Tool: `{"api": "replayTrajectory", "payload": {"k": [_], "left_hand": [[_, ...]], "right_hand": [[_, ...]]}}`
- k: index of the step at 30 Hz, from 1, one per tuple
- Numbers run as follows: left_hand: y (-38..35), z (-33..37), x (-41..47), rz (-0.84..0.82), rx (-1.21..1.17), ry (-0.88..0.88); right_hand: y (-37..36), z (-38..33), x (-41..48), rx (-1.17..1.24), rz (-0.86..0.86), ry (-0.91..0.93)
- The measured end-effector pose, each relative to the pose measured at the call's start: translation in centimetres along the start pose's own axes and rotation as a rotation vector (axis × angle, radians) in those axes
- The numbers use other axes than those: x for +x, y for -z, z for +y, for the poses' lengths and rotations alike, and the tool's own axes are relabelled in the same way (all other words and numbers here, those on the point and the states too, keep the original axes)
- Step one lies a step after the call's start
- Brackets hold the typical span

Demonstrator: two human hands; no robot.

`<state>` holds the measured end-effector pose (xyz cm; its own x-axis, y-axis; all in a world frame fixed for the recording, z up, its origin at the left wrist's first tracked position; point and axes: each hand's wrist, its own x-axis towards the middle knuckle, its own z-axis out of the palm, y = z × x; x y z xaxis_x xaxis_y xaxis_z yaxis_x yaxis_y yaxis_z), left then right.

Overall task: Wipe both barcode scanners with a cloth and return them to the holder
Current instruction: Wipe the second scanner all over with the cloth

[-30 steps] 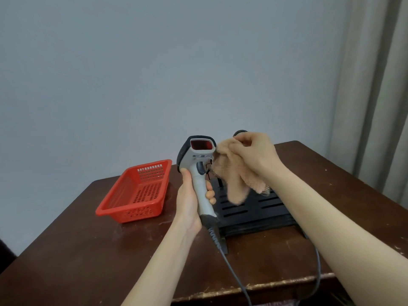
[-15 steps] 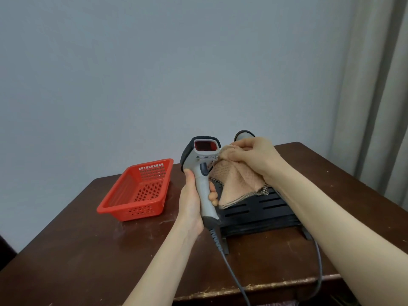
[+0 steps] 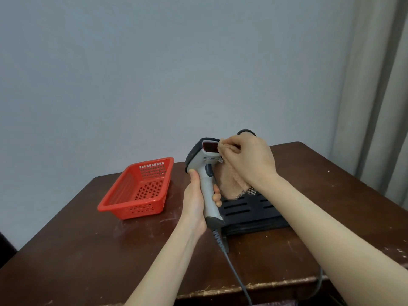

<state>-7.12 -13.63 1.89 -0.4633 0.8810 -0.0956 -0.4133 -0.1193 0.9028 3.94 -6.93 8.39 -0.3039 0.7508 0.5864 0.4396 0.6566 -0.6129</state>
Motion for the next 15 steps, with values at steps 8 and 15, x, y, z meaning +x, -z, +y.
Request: {"api": "replayTrajectory", "payload": {"k": [8, 15], "left_hand": [[-0.4, 0.1, 0.3, -0.008, 0.000, 0.015], [-0.7, 0.1, 0.1, -0.008, 0.058, 0.035]], "right_hand": [[0.3, -0.8, 0.8, 0.290, -0.058, -0.127], [0.8, -1.9, 0.5, 0.413, -0.150, 0.010]]}}
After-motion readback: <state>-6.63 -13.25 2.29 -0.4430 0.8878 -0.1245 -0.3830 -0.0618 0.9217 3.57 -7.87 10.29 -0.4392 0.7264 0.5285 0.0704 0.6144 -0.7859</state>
